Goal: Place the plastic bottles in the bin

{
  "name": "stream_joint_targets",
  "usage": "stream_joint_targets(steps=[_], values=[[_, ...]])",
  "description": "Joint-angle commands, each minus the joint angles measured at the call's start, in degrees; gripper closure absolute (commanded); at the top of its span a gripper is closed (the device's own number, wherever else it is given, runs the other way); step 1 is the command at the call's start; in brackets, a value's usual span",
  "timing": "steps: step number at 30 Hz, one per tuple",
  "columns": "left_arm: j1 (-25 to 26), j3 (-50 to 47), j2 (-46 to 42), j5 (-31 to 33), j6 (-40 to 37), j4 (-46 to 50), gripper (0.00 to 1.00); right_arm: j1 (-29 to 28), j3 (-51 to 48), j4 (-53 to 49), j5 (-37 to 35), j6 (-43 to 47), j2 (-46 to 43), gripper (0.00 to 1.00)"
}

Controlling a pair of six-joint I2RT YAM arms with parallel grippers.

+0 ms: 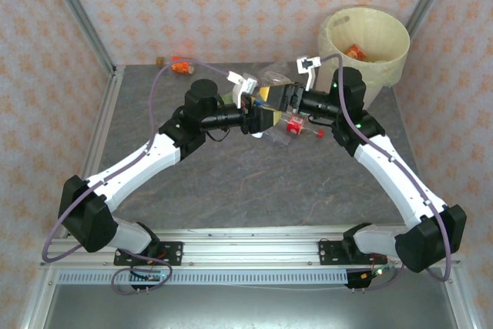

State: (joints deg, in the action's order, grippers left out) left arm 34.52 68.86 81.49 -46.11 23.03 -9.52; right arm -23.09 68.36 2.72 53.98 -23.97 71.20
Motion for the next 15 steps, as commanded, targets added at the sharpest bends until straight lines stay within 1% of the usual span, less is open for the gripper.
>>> stream_joint_targets(steps=[1, 4, 7, 9, 12, 15], values=[[0.7, 1.37, 0.0, -1.24, -0.91, 0.63, 0.49, -0.19, 1.15, 4.89, -1.49, -0.95, 0.05, 0.24], [0.63, 1.34, -0.02, -1.27, -0.92, 0.82, 0.48, -0.19, 1.62, 3.21, -2.09, -0.02, 0.25, 0.35], [0.64, 1.45, -0.11, -1.35, -1.05, 1.08, 0.48, -0.18, 1.95, 1.66, -1.68, 1.4, 0.48, 0.44], [0.68, 1.45, -0.1, -1.19, -1.05, 1.23, 0.47, -0.2, 1.95, 1.25, -1.9, 2.11, 0.26, 0.48], [0.66, 1.57, -0.03, -0.52, -1.06, 1.73, 0.46, -0.17, 2.1, 0.21, -3.85, 2.97, 0.04, 0.5], [0.63, 1.41, -0.1, 0.07, -1.21, 2.14, 0.38, -0.15, 2.46, -1.37, -6.08, 3.92, -0.05, 0.53]])
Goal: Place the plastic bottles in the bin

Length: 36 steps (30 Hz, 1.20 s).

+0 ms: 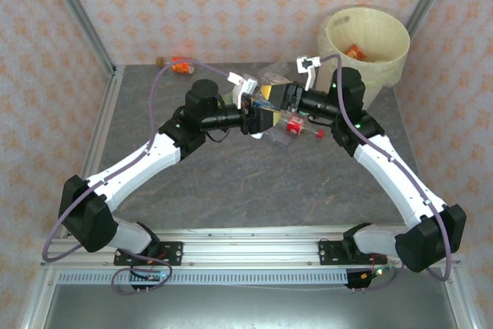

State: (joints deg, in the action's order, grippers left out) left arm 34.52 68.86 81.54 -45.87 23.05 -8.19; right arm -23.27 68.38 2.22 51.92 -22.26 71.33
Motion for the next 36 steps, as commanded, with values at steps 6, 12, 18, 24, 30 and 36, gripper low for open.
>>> stream_joint_targets(steps=[6, 12, 18, 24, 30, 36], values=[[0.7, 1.14, -1.28, 3.19, -3.05, 3.93, 0.03, 0.7, 3.02, -4.2, -11.07, 2.68, 0.21, 0.57], [0.5, -1.22, -4.14, 11.94, -4.08, 6.49, 0.0, 6.38, 5.75, -9.98, -18.29, 2.95, 1.83, 0.6], [0.55, -3.0, -6.85, 24.01, -5.16, 12.1, 0.0, 15.29, 14.72, -16.32, -23.52, 8.14, 7.11, 0.63], [0.55, -4.43, -8.32, 29.54, -5.49, 15.44, 0.0, 20.99, 25.58, -17.47, -26.35, 10.16, 13.18, 0.63], [0.54, -4.79, -8.16, 31.01, -5.53, 16.45, 0.0, 23.81, 33.75, -13.95, -32.25, 8.35, 18.41, 0.63], [0.54, -4.69, -7.42, 30.78, -5.31, 16.81, 0.0, 26.95, 40.63, -12.17, -33.17, 4.1, 25.07, 0.62]])
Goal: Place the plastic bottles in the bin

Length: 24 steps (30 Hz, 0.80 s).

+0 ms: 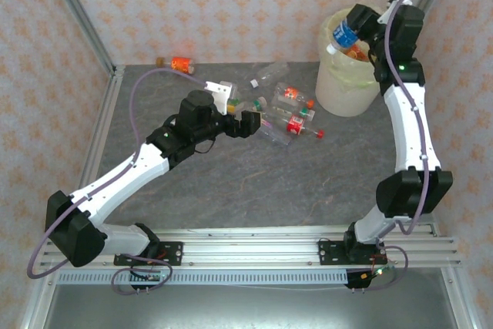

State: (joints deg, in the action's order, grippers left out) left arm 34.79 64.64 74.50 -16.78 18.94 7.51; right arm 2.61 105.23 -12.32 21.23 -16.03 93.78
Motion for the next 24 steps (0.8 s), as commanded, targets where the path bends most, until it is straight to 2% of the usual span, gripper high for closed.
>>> stream_joint_targets(steps=[1, 8, 18, 24], values=[[0.28, -0.48, -0.35, 2.01, -1.19, 1.19, 0.0, 1.24, 5.09, 1.62, -3.61, -1.68, 3.81, 0.62], [0.26, -0.46, -0.09, 4.21, -1.28, 3.19, 0.0, 2.87, 14.93, -5.99, -10.2, 5.8, 11.69, 0.62], [0.2, -1.45, 0.16, 9.18, 0.33, 4.44, 0.0, 3.41, 26.83, -21.61, -22.1, 23.84, 21.11, 0.62], [0.11, -1.67, 1.72, 11.48, 3.01, 3.77, 0.0, 3.44, 27.64, -24.71, -23.69, 26.01, 23.39, 0.61]])
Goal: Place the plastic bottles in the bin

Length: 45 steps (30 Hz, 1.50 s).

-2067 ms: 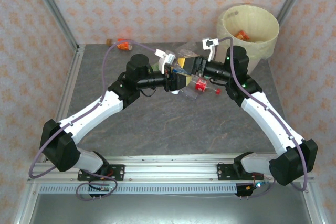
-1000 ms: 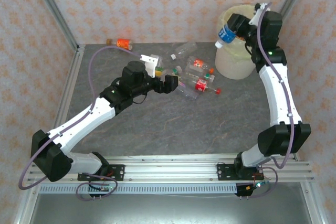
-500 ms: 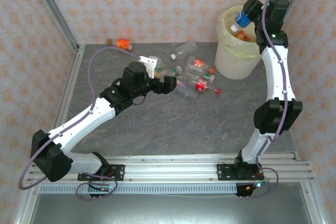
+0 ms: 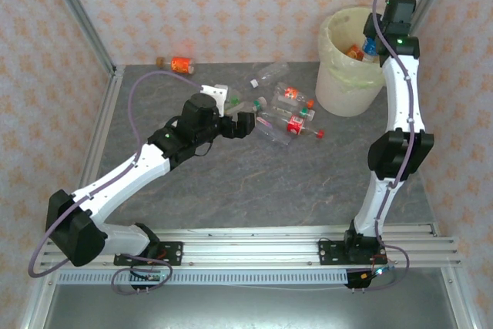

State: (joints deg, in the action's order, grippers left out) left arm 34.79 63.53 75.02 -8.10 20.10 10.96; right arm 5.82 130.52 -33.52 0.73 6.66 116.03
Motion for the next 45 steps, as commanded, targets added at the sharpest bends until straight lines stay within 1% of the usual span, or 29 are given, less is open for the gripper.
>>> stream_joint_targets(steps=[1, 7, 10, 13, 16, 17, 18, 21, 25, 28, 31, 34, 37, 40, 42, 45], values=[[0.07, -0.5, 1.64, 3.15, 2.66, 0.2, 0.0, 0.17, 2.87, -4.08, -4.25, 3.08, 1.67, 0.61], [0.02, -0.42, 3.76, 4.96, 5.77, 0.06, 0.0, 0.22, 8.67, -8.49, -9.26, 2.67, 6.3, 0.61], [0.04, -0.24, 4.19, 6.65, 6.37, 1.09, 0.0, 0.2, 10.96, -9.38, -10.36, 2.66, 8.4, 0.58], [-0.15, -0.27, 4.16, 9.96, 7.97, 2.54, 0.0, 0.11, 14.06, -10.64, -11.56, 2.46, 10.48, 0.5], [-0.58, -0.9, 4.07, 12.21, 10.05, 3.34, 0.0, 0.09, 16.45, -11.33, -13.36, 1.41, 11.91, 0.35], [-0.83, -1.2, 4.06, 12.5, 10.17, 3.36, 0.0, 0.11, 16.52, -11.35, -12.92, 1.09, 11.87, 0.29], [-0.99, -1.45, 4.08, 12.87, 11.71, 3.44, 0.0, 0.15, 16.52, -11.48, -11.68, 0.86, 11.66, 0.26], [-1.45, -1.56, 4.22, 14.21, 14.22, 4.43, 0.0, 0.15, 16.31, -12.12, -8.36, 0.07, 10.59, 0.22], [-2.14, -2.06, 4.0, 16.31, 16.18, 5.31, 0.0, 0.14, 14.32, -12.52, -7.12, -1.05, 7.94, 0.21], [-3.22, -3.13, 3.67, 17.01, 18.48, 5.5, 0.0, 0.14, 9.65, -11.0, -5.95, -1.79, 4.13, 0.2], [-4.89, -4.41, 3.1, 15.51, 19.93, 4.28, 0.0, 0.08, 1.21, -5.92, -4.75, -2.41, -1.67, 0.19], [-6.41, -4.4, 2.51, 15.69, 19.85, 4.87, 0.0, 0.13, -7.24, 0.13, -2.89, -2.95, -7.61, 0.18], [-8.41, -3.71, 2.12, 16.3, 19.04, 6.62, 0.0, 0.14, -12.79, 2.89, -0.61, -3.72, -12.55, 0.16], [-11.03, -2.27, 2.51, 16.53, 17.92, 9.08, 0.0, 0.13, -18.99, 5.31, 0.92, -4.74, -17.64, 0.12], [-12.95, -1.04, 3.49, 16.54, 17.48, 10.73, 0.0, 0.11, -23.74, 7.83, 1.73, -5.75, -21.35, 0.0], [-16.19, 0.74, 5.46, 15.74, 17.04, 12.53, 0.0, 0.15, -29.66, 9.39, 3.51, -7.76, -26.8, 0.01]])
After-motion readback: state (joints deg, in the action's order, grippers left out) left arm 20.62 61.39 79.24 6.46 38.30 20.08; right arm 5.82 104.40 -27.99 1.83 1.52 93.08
